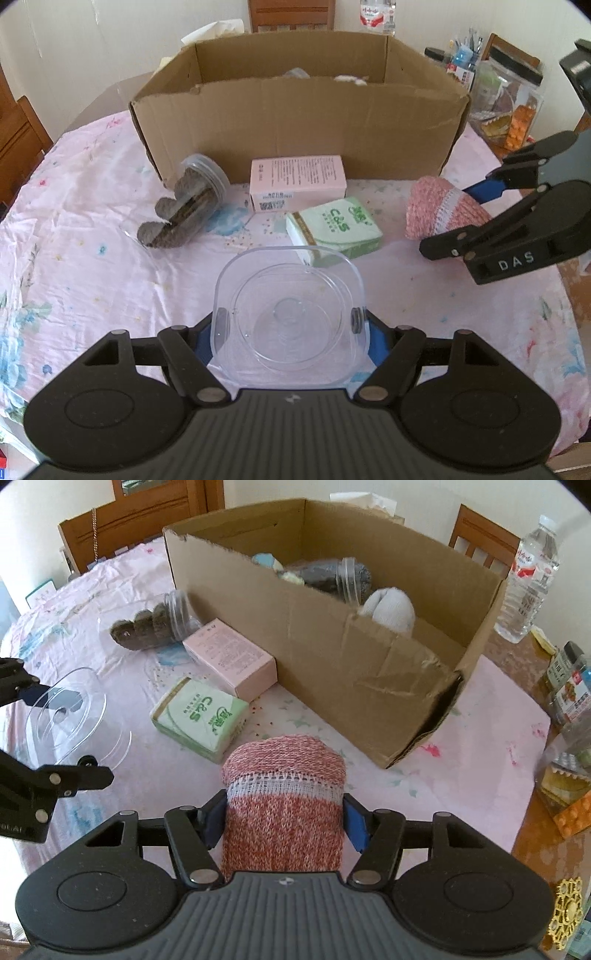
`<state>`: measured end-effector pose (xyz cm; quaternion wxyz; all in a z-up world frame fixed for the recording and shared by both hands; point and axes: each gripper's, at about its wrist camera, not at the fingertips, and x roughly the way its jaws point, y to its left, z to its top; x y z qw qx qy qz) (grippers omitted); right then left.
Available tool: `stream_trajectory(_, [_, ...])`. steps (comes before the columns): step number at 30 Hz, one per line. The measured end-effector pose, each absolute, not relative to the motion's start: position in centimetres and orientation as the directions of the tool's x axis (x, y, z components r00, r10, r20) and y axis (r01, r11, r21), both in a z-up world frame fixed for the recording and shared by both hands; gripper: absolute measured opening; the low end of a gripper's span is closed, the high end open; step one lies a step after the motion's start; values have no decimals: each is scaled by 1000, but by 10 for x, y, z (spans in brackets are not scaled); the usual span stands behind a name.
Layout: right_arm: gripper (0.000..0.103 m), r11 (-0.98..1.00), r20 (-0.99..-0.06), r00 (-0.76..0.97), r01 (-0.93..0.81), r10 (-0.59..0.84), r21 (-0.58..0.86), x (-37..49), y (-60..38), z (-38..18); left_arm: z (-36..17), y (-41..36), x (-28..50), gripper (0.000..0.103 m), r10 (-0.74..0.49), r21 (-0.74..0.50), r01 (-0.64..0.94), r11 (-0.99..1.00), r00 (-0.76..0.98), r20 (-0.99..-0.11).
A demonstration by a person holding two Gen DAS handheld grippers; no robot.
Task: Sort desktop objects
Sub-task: 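Grasp the clear container with the left tool while the right tool grasps the pink sock, then carry the container and pink sock into the box and open both tools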
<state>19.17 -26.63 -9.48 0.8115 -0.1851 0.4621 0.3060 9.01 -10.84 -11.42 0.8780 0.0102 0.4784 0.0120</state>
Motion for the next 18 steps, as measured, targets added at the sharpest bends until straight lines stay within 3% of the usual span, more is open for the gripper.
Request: stream_trajectory(18, [68,746,-789,491,-663,369,-64,187,-270,-4,-35,-90,131,76,-74,13,132,991,635,-769])
